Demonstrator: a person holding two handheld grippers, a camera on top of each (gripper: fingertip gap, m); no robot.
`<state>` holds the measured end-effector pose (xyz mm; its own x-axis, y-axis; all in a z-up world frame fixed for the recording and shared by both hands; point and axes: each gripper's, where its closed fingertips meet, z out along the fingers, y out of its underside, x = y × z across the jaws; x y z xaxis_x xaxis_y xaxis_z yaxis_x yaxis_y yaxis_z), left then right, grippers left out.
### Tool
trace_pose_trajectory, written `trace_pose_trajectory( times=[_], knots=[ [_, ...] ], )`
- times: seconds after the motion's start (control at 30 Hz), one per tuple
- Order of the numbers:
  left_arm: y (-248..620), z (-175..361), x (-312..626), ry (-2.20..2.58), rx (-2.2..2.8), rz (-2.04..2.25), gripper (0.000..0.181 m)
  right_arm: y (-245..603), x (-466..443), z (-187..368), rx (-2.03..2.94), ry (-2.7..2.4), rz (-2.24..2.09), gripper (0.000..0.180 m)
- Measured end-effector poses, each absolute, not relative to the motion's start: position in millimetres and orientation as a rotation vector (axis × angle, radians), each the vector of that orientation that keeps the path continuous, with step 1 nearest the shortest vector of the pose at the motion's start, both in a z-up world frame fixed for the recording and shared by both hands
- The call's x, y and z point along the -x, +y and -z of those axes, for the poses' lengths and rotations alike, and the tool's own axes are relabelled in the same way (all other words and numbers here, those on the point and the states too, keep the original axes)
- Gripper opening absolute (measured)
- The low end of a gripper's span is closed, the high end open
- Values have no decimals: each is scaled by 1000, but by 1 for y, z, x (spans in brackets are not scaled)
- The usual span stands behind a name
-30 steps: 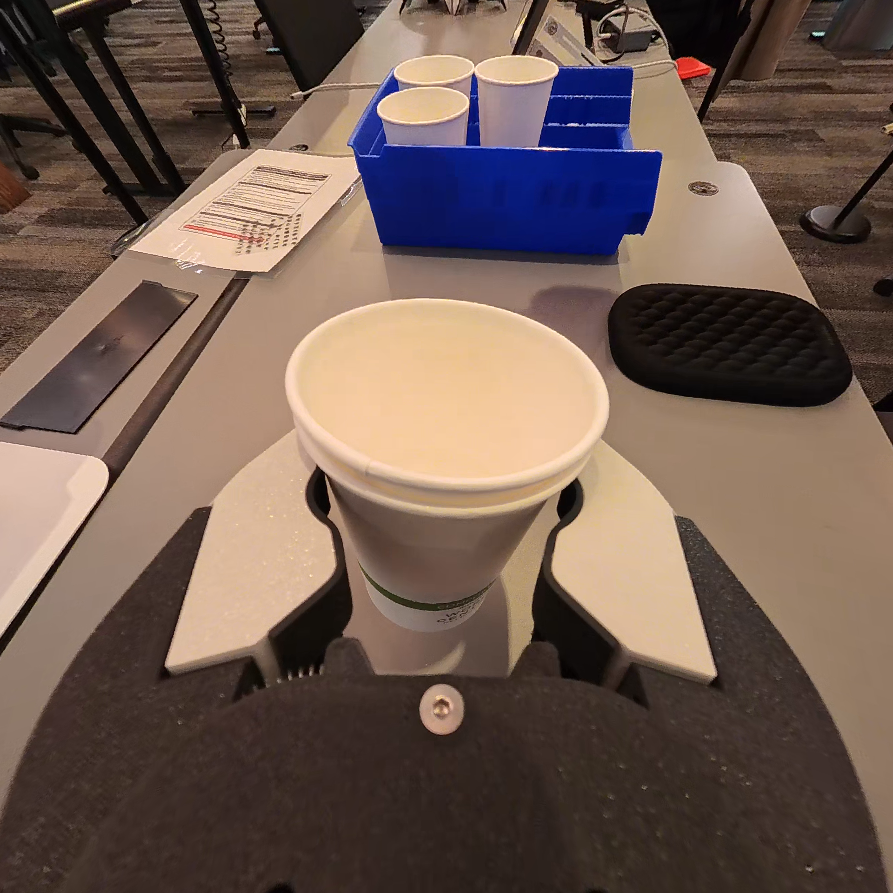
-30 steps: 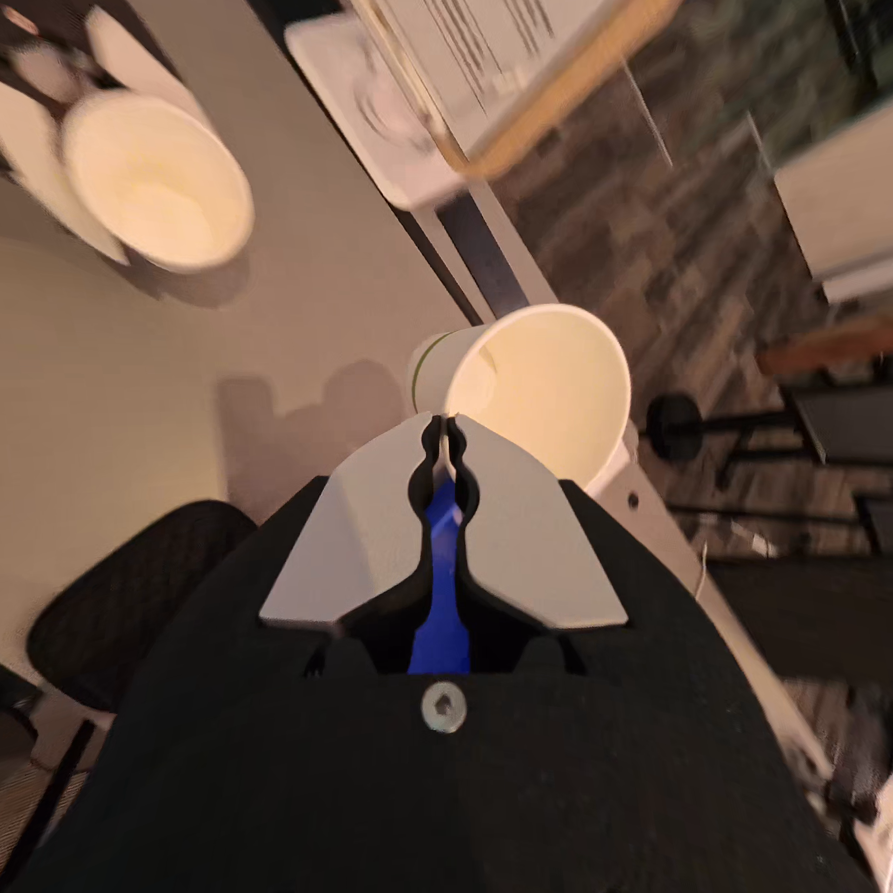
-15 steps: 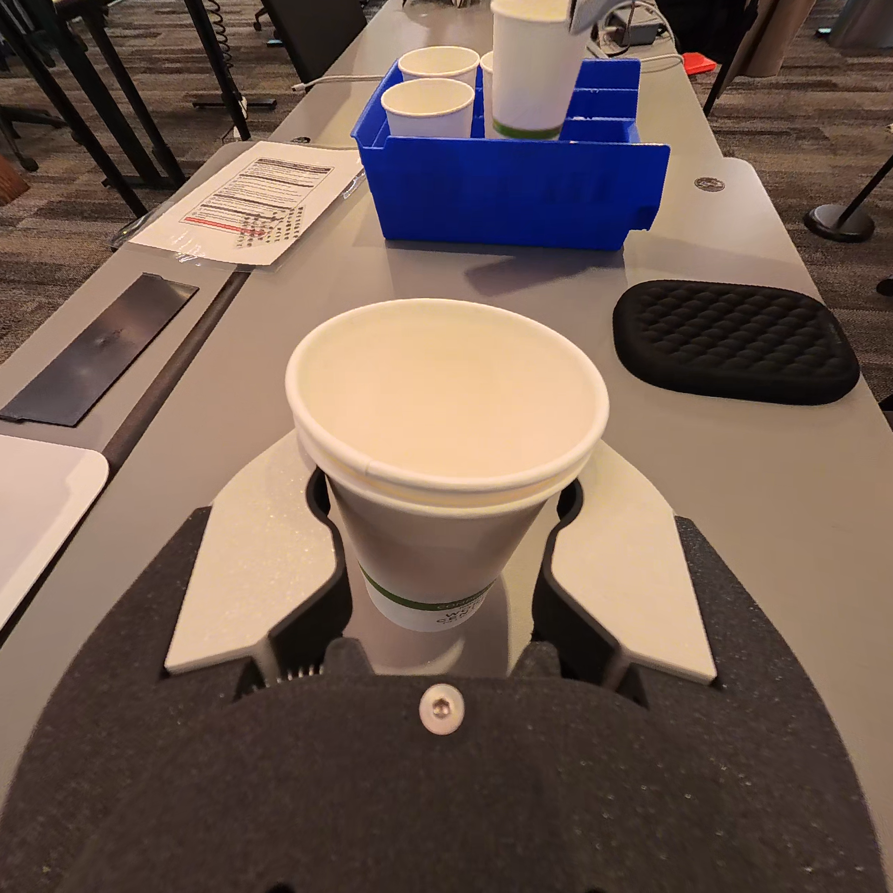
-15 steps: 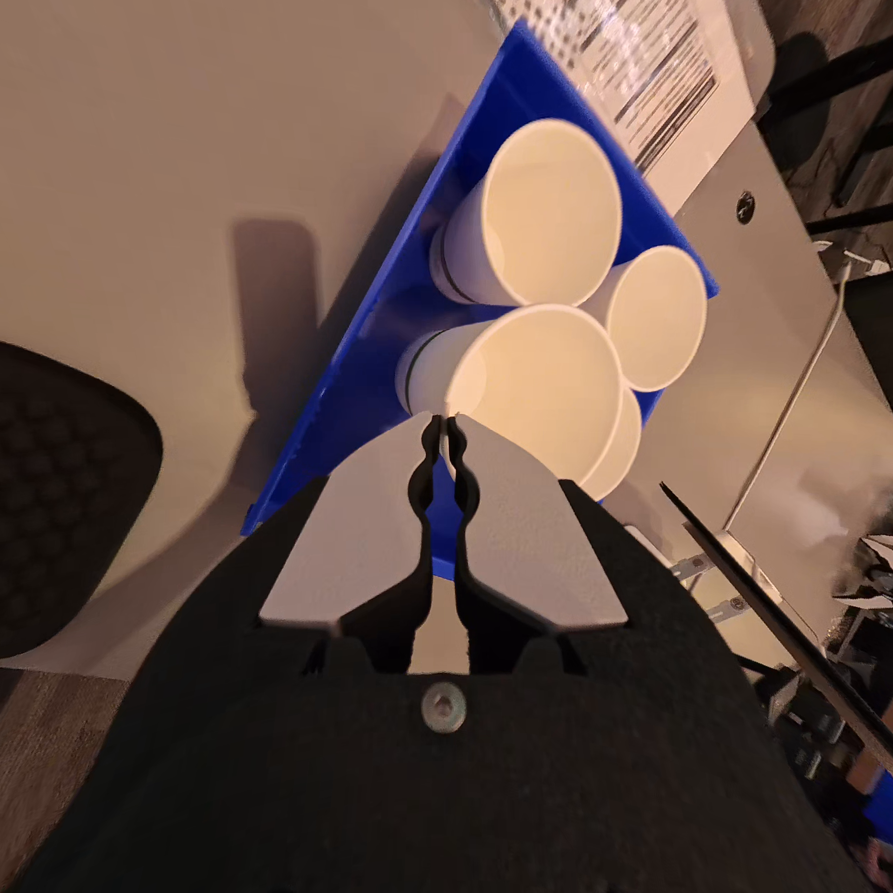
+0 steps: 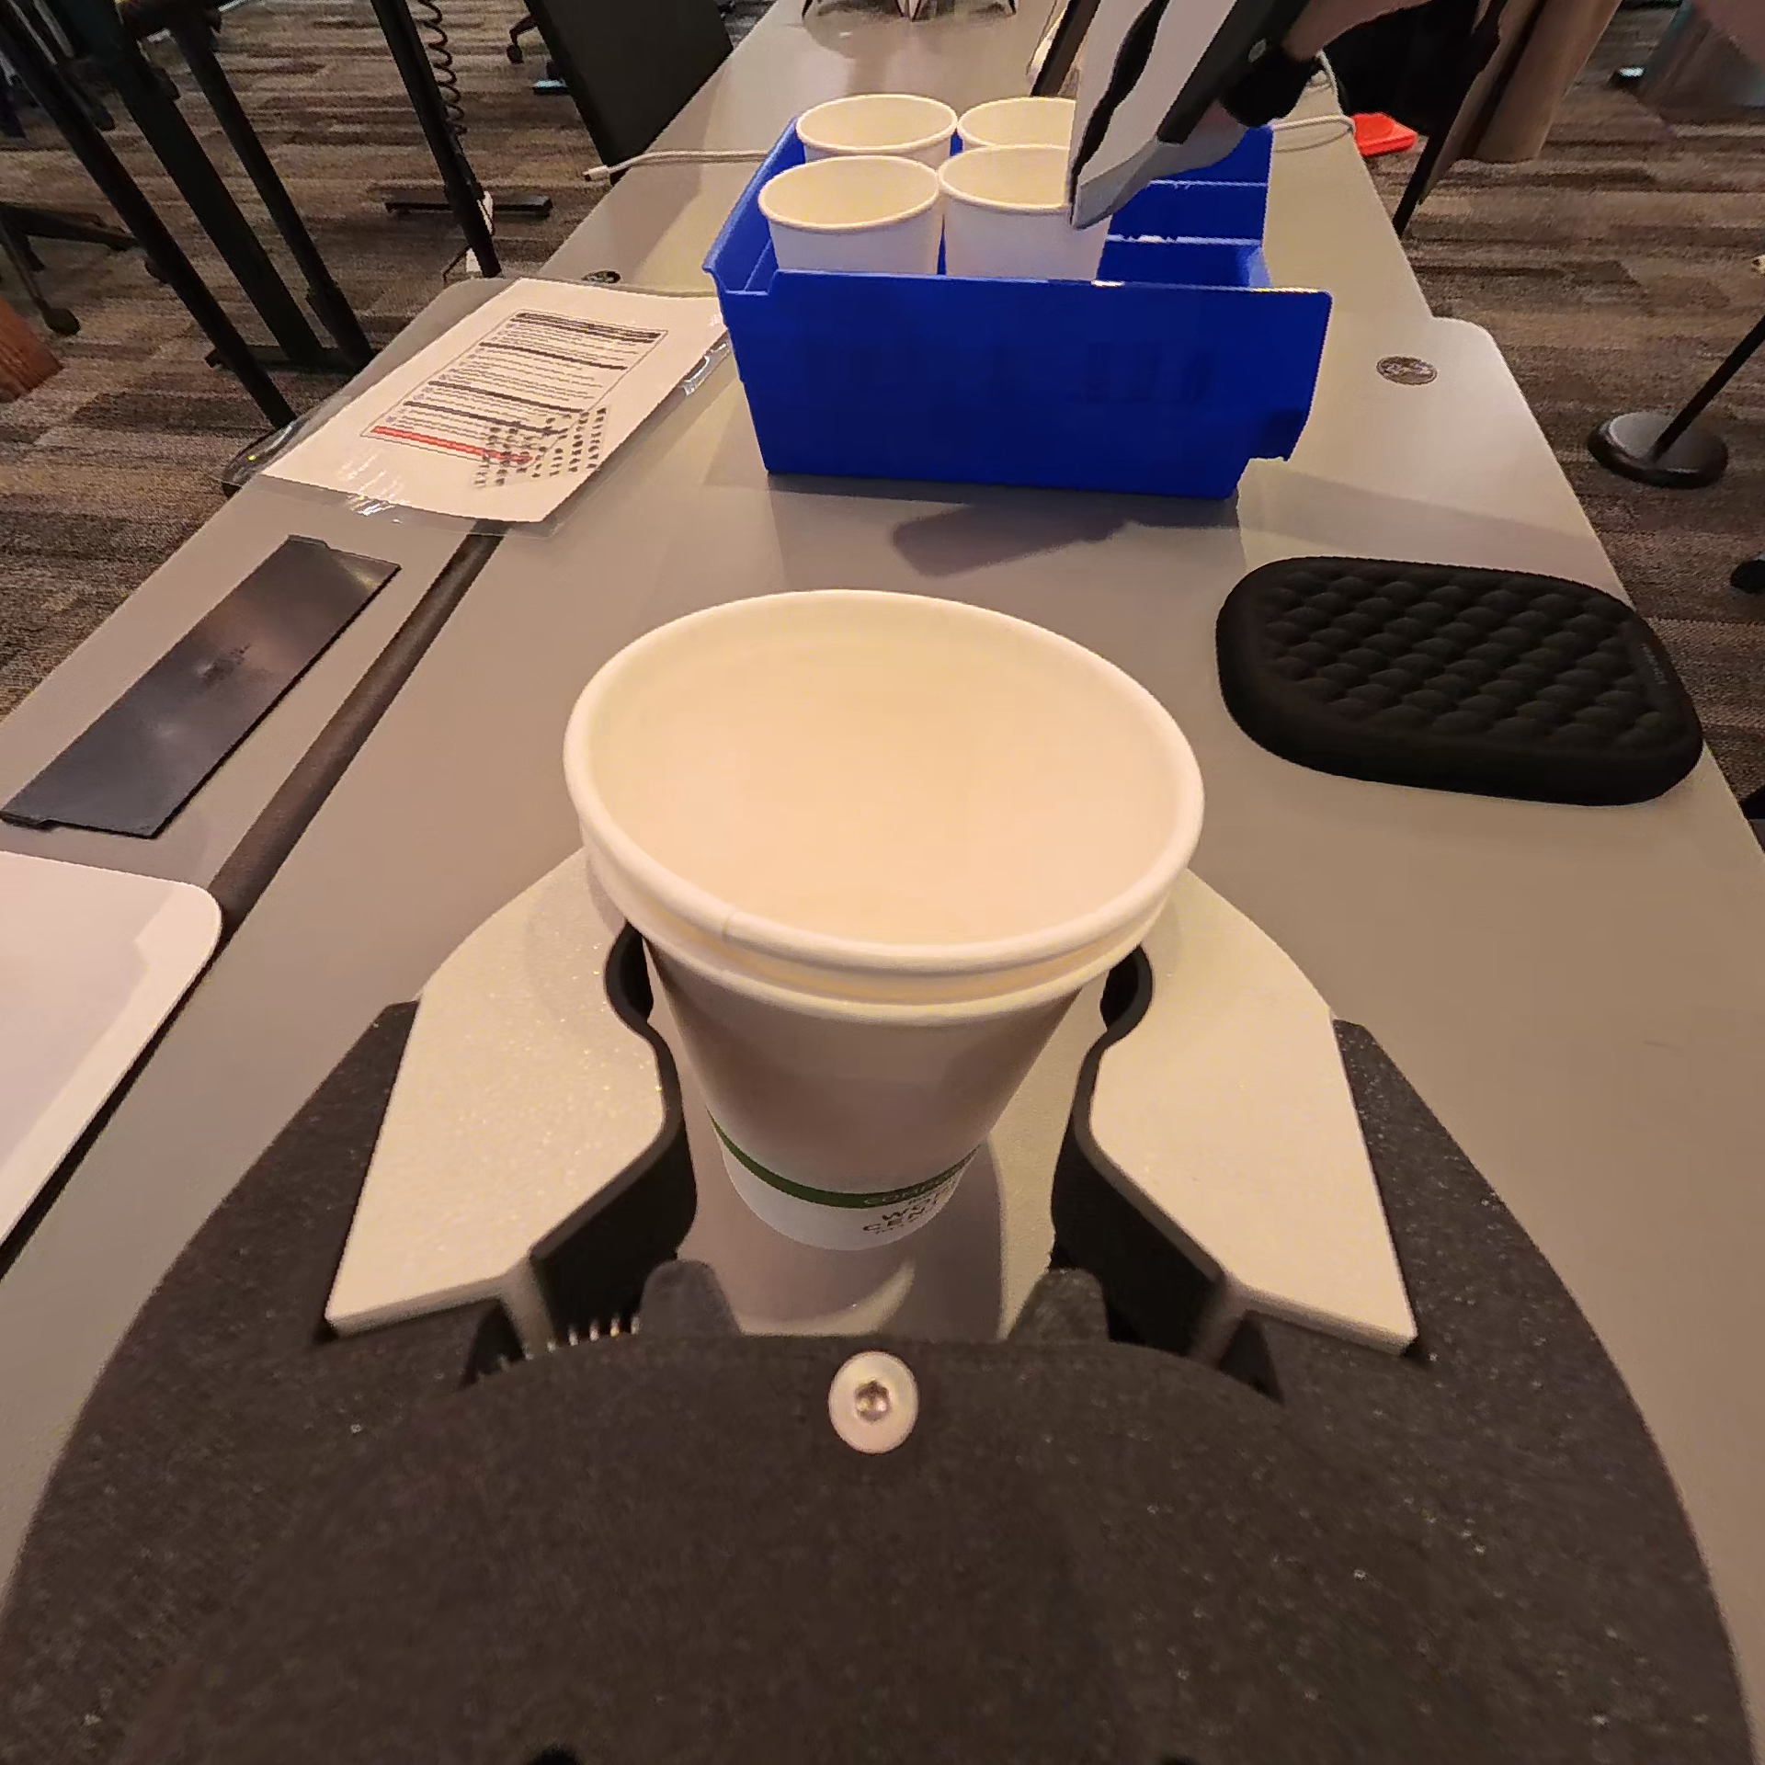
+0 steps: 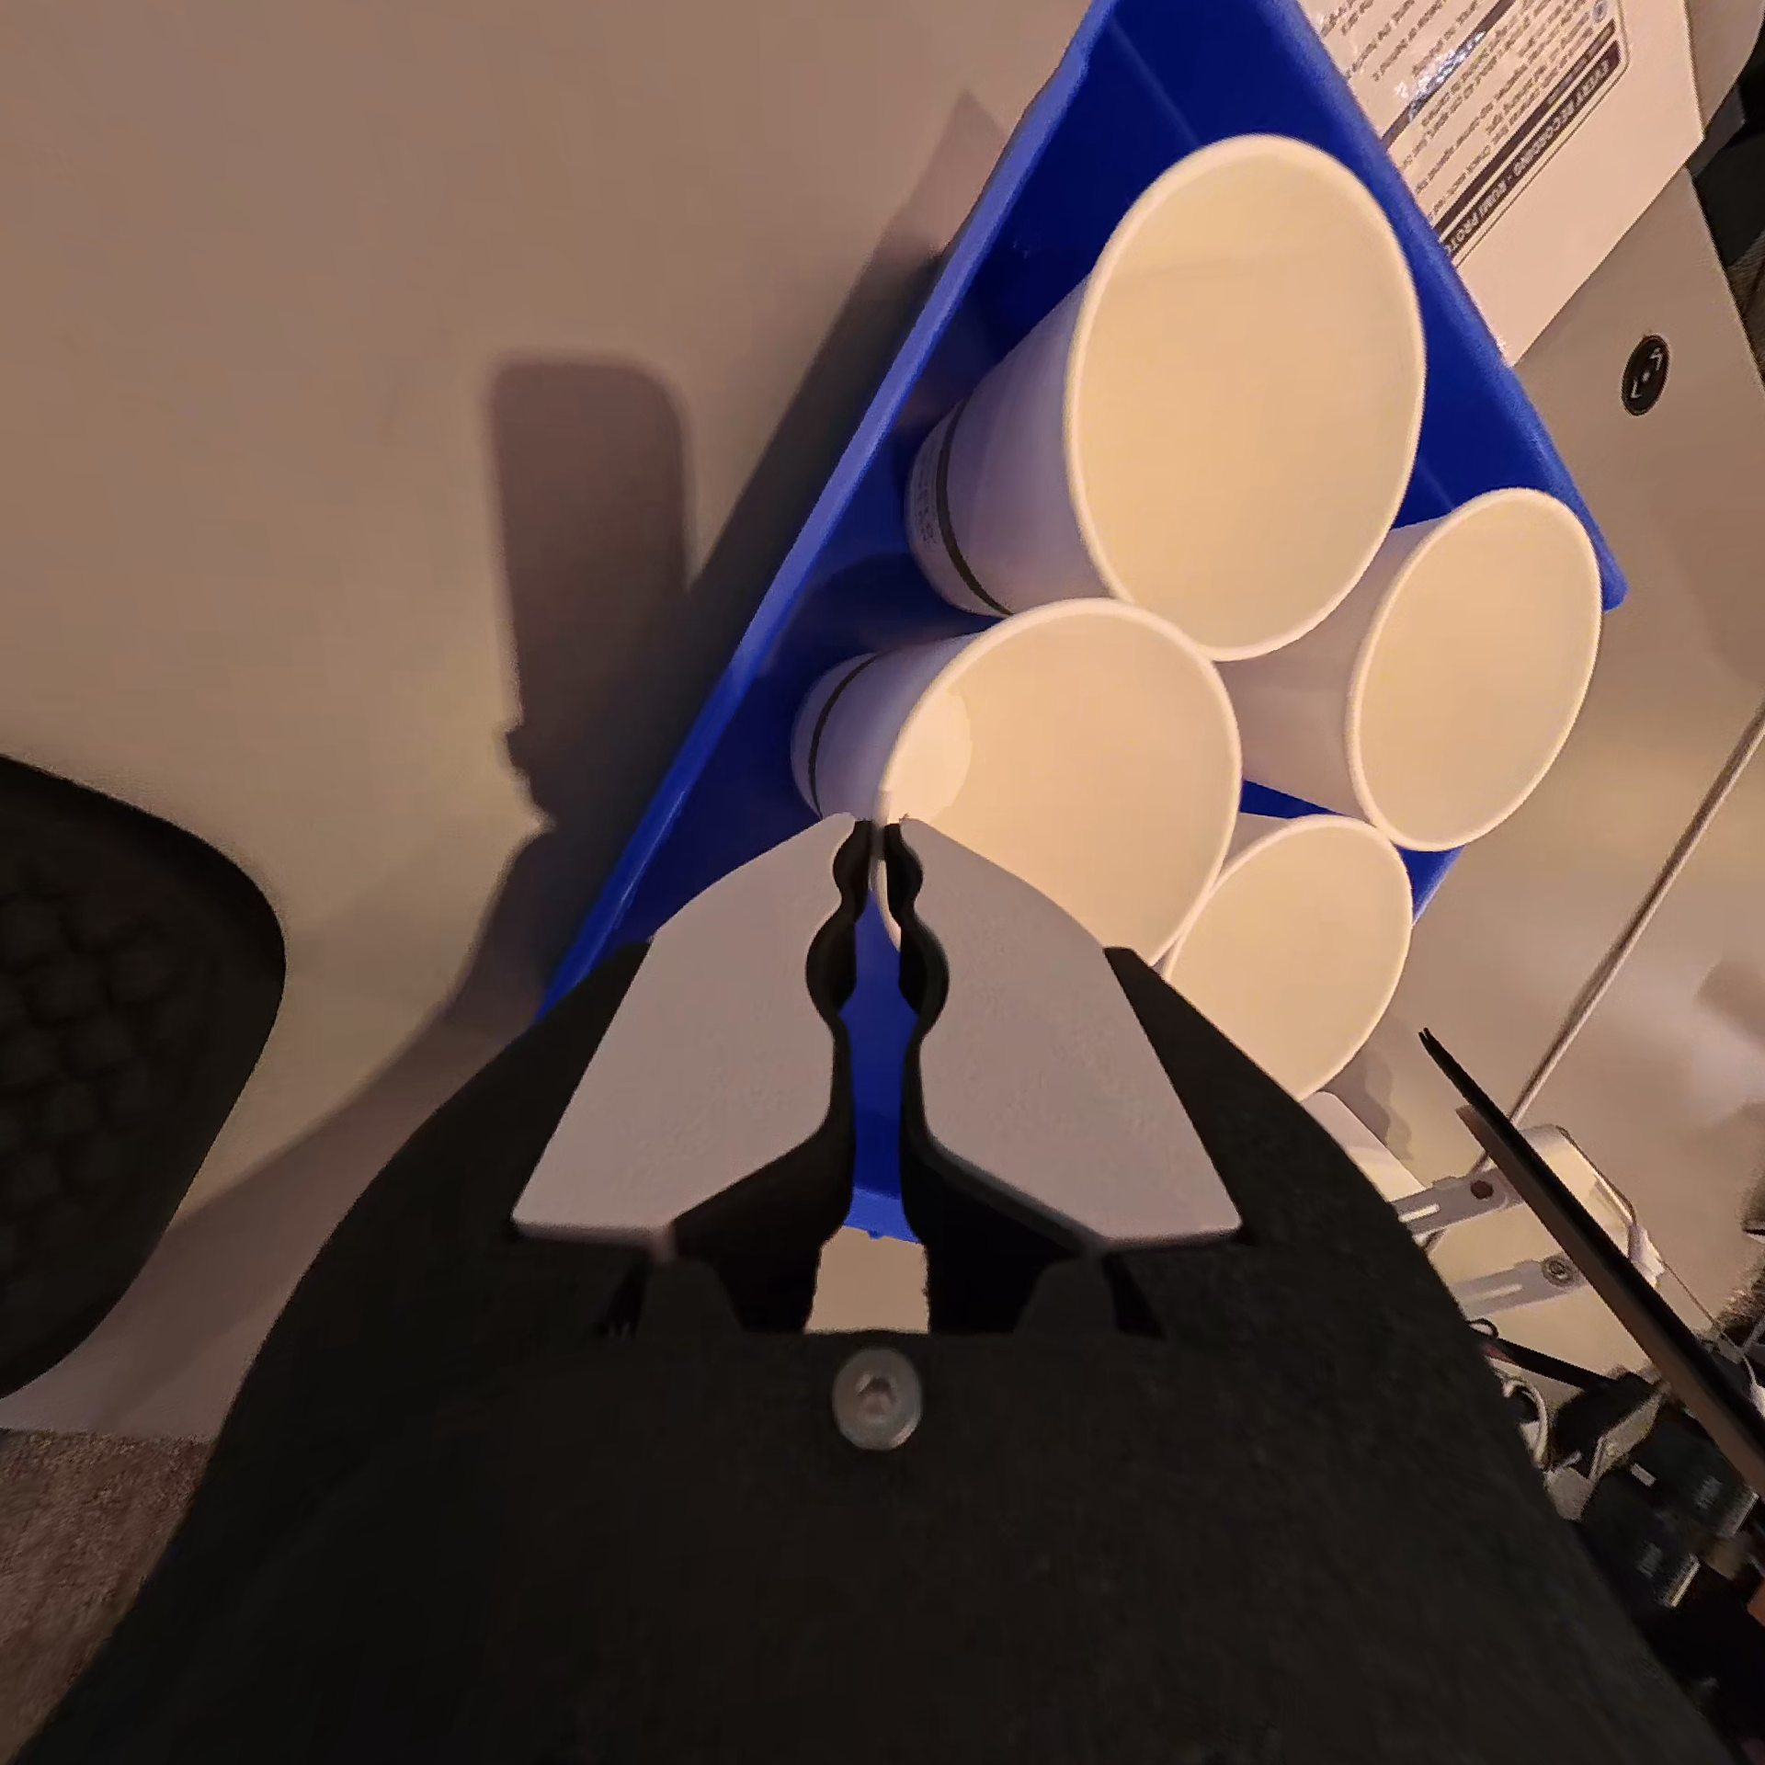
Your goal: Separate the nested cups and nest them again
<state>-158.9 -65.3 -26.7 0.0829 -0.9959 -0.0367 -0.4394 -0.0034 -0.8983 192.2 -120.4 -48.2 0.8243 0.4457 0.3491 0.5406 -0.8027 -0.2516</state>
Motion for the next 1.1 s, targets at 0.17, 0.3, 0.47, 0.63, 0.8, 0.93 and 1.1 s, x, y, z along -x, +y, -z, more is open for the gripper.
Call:
trace_pose_trajectory(
  times=[0.17,0.3,0.47,0.63,0.8,0.93,1.1],
  knots=[
    [-66,26,159,1471,1561,879,94,-119,-195,52,2664,-723,381,3],
    [-66,27,159,1477,1560,875,94,-123,-195,53,2685,-719,360,3],
    [-67,28,158,1479,1560,875,94,-129,-194,52,2709,-716,355,3],
    [-68,28,158,1484,1559,873,94,-123,-193,53,2697,-710,349,3],
    [-68,28,158,1484,1559,874,94,-112,-192,53,2656,-700,351,2],
    [-67,28,158,1482,1560,876,94,-111,-192,53,2660,-691,336,2],
    [-68,29,158,1486,1560,874,94,-114,-191,54,2682,-703,324,3]
  ],
)
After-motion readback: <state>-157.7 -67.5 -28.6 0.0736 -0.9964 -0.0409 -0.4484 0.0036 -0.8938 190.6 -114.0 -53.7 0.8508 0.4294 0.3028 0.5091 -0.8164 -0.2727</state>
